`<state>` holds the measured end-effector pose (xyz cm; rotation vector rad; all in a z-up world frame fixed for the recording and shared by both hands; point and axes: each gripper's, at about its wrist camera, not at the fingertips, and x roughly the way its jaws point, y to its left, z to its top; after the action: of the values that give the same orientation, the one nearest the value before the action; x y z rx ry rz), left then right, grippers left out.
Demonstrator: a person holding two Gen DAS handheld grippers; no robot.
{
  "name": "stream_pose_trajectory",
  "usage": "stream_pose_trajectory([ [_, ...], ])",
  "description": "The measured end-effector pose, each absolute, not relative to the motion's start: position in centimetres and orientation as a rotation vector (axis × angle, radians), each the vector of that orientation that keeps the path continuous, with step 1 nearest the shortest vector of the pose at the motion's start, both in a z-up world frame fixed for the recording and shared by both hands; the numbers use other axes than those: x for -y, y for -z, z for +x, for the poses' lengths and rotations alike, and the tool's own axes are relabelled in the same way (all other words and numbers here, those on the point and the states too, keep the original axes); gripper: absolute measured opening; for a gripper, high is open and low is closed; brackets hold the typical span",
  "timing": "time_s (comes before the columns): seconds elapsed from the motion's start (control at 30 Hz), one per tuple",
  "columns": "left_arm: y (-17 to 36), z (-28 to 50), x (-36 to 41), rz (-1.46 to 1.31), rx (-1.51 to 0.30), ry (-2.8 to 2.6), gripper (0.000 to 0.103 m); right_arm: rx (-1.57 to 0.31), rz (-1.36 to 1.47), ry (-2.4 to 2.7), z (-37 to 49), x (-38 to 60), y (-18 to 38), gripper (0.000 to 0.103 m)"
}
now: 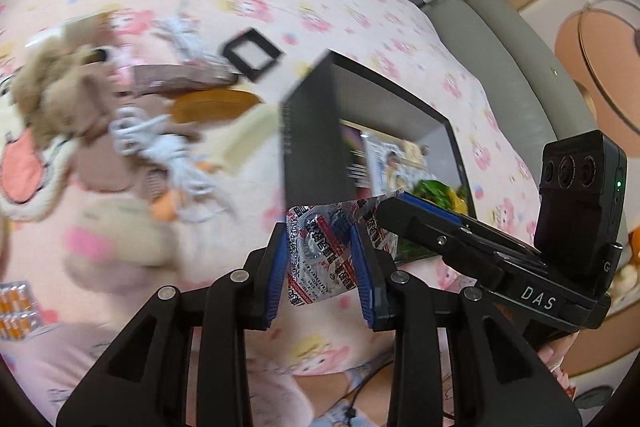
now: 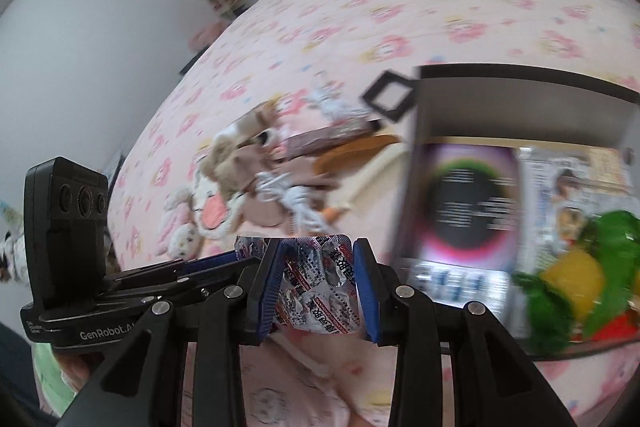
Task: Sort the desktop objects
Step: 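Lift and carry the silver pill pack with the left gripper to the box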
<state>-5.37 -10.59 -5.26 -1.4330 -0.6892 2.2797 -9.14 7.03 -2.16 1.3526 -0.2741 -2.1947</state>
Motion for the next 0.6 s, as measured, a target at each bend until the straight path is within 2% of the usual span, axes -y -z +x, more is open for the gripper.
stream_pose_trajectory([
  [0.27, 5.7, -9.0, 4.8, -1.473, 0.633, -2.251, 0.031, 0.363, 1.369, 2.248, -10.8, -13.1, 3.0, 0.032],
  [0.43, 6.9, -10.1, 3.1, -1.523, 0.622, -2.237, 0.031, 0.332, 1.412, 2.25, -12.3, -14.3, 4.3, 0.032],
  [0.6, 7.6, -9.8, 1.0, -1.592, 0.474, -2.252, 0.031, 0.318, 1.439, 2.25, -11.8, -15.1, 5.8, 0.032],
])
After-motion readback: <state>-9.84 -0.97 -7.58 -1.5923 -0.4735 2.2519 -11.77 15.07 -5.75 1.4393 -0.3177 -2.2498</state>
